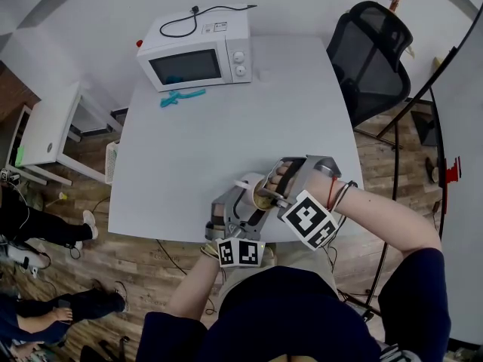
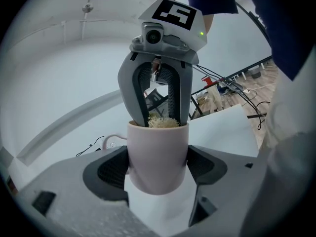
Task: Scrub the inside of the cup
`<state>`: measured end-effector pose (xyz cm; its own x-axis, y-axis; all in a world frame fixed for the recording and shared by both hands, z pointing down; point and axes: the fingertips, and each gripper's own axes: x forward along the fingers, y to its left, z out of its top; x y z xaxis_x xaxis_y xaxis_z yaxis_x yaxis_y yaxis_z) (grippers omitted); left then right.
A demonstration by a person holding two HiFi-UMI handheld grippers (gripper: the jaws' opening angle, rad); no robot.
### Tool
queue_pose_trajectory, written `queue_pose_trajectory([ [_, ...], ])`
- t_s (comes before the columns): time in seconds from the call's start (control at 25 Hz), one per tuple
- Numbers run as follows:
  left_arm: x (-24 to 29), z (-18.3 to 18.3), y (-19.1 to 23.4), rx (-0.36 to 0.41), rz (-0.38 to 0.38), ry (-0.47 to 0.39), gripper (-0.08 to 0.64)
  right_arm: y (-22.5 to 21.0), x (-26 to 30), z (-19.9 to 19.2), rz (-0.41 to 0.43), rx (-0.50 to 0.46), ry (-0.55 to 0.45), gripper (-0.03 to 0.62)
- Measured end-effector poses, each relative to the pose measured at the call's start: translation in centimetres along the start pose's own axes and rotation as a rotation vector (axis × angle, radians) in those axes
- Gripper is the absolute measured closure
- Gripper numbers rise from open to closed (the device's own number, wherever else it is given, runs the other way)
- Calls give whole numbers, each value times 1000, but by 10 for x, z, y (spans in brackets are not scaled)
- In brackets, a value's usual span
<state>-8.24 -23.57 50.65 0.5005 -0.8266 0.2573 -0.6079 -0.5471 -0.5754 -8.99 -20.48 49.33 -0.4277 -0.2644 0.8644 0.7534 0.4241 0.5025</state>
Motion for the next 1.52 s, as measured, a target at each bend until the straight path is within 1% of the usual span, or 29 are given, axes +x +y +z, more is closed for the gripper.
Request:
queue_pose_trajectory([
  [0.16, -1, 0, -2, 9, 1, -1, 190, 1, 1, 1, 6, 62, -6, 440],
  [0.24, 0, 0, -2, 13, 9, 0, 190, 0, 1, 0, 5, 134, -11, 442],
  [0.32, 1, 2, 0, 17, 18, 1, 190, -2, 1, -1, 3, 236, -20, 442],
  [0.4, 2, 3, 1, 18, 23, -1, 190, -4, 0, -2, 8, 364, -49, 442],
  [0.6, 3, 5, 0, 11, 27, -3, 190, -11, -4, -2, 46, 745, -154, 440],
  [0.88, 5, 7, 0, 10, 41, 2, 190, -19, -8, -12, 55, 1140, -213, 440],
  [1.04, 6, 6, 2, 12, 56, 8, 190, -21, -7, -17, 62, 1434, -265, 442],
  [1.24, 10, 7, 3, 23, 71, 13, 190, -20, -7, -32, 66, 1755, -331, 440],
  [1.36, 11, 8, 3, 26, 80, 13, 190, -16, -5, -37, 78, 1921, -381, 442],
  [1.52, 11, 10, 4, 28, 88, 8, 190, -16, -7, -40, 87, 2099, -454, 440],
])
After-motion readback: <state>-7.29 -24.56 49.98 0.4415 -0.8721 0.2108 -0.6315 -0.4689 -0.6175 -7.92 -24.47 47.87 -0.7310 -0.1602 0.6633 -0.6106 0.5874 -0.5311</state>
